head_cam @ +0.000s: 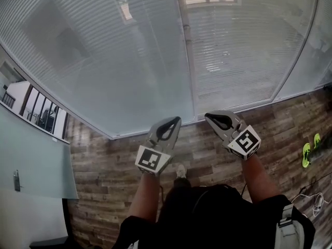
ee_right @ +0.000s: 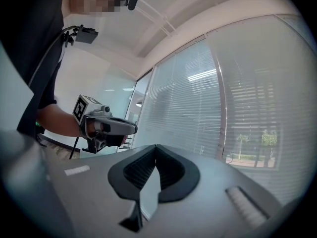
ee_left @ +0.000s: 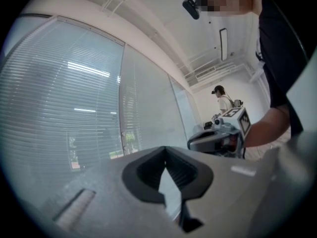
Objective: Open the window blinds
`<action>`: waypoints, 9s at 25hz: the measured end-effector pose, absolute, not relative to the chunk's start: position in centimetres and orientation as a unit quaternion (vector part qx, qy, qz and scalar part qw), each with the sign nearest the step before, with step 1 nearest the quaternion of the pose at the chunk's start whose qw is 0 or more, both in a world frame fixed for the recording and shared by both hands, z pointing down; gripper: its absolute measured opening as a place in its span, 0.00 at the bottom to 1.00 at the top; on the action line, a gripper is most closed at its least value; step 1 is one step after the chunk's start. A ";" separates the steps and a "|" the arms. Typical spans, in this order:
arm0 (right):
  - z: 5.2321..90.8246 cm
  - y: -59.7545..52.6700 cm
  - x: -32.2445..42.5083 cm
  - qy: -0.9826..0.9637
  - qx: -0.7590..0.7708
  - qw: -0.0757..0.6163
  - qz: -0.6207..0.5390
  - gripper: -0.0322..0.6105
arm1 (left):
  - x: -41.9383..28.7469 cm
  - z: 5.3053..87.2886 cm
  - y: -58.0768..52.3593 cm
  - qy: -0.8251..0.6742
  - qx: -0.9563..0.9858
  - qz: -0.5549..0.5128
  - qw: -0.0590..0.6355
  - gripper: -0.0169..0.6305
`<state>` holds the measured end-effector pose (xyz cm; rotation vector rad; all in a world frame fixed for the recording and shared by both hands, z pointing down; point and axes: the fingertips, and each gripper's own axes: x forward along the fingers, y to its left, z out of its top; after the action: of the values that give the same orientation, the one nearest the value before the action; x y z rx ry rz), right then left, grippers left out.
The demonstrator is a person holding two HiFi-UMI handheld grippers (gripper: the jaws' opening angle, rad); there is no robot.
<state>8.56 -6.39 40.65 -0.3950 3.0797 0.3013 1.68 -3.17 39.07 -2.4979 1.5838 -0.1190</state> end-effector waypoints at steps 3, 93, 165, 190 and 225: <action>40.1 -8.0 7.6 0.985 -0.135 0.011 0.105 0.06 | 0.5 39.2 -4.8 0.529 -0.842 -0.035 0.099 0.03; 34.1 -43.7 -5.0 0.759 -0.390 -0.325 0.408 0.33 | -11.0 39.3 -28.1 0.403 -0.911 -0.019 0.083 0.03; 34.2 -45.7 -3.6 0.870 -0.487 0.041 -0.074 0.25 | -12.2 41.1 -26.7 0.398 -0.915 -0.022 0.066 0.03; 32.8 -43.1 -5.1 0.806 -0.445 -0.234 0.313 0.38 | -11.5 40.4 -26.8 0.390 -0.919 -0.019 0.061 0.03; 34.7 -44.2 -5.5 0.730 -0.384 -0.341 0.451 0.25 | -11.5 40.2 -26.7 0.385 -0.918 -0.028 0.090 0.03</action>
<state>-5.46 -44.21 34.66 -1.5675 2.9787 1.8411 -11.45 -26.75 40.16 -2.7299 1.1463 -0.0823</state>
